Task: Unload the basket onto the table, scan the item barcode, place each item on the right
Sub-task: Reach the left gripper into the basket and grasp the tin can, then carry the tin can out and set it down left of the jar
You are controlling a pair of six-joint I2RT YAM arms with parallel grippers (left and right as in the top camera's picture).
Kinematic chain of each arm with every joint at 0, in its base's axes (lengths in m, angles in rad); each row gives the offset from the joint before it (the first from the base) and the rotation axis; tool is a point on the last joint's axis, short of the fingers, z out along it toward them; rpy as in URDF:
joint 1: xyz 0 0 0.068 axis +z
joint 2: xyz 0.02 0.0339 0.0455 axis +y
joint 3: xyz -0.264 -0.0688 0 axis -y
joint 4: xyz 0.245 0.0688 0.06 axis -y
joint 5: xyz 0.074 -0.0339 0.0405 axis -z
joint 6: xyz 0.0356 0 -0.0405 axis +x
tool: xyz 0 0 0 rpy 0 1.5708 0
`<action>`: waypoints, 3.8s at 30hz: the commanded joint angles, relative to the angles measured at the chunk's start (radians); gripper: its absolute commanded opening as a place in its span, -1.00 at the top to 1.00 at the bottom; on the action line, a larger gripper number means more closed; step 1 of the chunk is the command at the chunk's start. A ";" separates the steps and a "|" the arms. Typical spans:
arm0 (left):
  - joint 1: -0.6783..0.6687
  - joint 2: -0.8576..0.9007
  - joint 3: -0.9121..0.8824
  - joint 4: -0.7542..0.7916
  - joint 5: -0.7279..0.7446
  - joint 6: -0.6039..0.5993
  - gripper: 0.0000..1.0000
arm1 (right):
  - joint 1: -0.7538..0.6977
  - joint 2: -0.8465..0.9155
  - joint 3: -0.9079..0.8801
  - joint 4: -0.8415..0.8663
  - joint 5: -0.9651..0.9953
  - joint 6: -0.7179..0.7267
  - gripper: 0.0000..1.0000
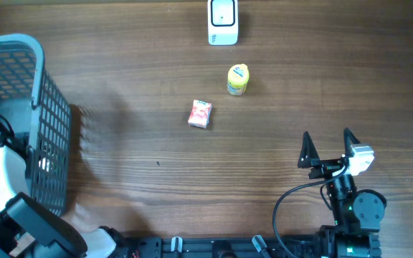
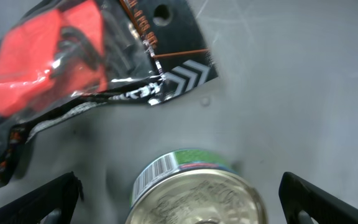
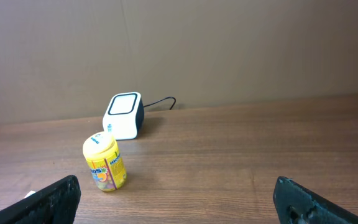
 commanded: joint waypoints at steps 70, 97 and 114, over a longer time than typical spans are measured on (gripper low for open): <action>-0.352 -0.276 0.484 0.161 0.718 -0.237 -0.50 | 0.002 -0.007 -0.001 0.003 0.000 0.013 -1.00; -1.009 0.084 0.484 0.038 0.059 0.147 -0.42 | 0.002 -0.007 -0.001 0.003 0.000 0.013 -1.00; -1.125 0.357 0.484 0.118 0.093 0.834 -1.00 | 0.002 -0.007 -0.001 0.003 0.000 0.013 -1.00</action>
